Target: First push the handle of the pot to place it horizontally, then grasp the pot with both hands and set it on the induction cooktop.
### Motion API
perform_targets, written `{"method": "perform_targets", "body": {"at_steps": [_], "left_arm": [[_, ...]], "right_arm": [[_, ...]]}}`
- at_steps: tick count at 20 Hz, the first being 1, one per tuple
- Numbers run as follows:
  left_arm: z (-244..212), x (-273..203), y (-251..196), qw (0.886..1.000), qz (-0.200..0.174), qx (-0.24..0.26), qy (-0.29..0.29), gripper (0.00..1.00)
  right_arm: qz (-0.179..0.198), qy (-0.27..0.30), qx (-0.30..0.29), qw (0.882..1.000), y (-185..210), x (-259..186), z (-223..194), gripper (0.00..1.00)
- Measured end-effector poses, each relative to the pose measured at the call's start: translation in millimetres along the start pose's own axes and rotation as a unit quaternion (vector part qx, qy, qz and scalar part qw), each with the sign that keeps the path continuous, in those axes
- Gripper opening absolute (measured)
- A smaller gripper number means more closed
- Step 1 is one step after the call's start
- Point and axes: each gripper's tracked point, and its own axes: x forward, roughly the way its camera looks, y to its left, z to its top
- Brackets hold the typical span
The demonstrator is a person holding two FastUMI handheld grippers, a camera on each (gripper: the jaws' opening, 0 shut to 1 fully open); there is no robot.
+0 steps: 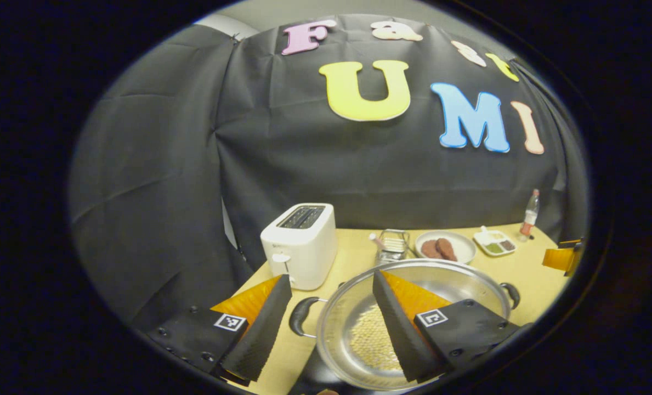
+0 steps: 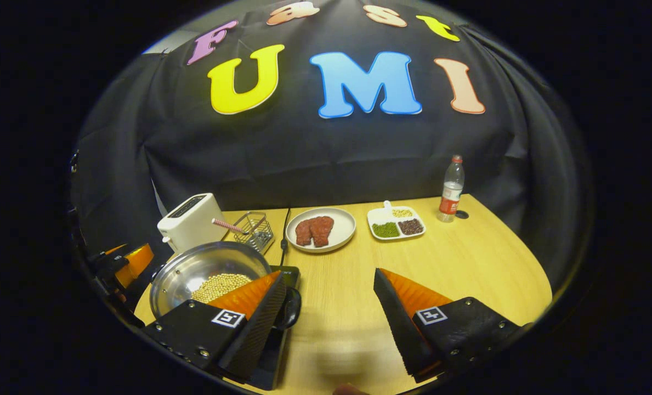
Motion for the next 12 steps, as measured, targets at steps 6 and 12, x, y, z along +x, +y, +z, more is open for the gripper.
{"method": "perform_targets", "body": {"at_steps": [6, 12], "left_arm": [[51.8, -64.0, -101.8, 0.998, -0.041, -0.005, -0.054, 1.0], [95.7, -145.4, -201.0, 0.989, -0.085, -0.016, -0.117, 0.97]], "right_arm": [[-0.015, -0.075, -0.028, 0.997, -74.5, -66.7, 42.0, 0.98], [-0.029, -0.169, -0.052, 0.984, -132.8, -152.4, 83.9, 0.97]]}}
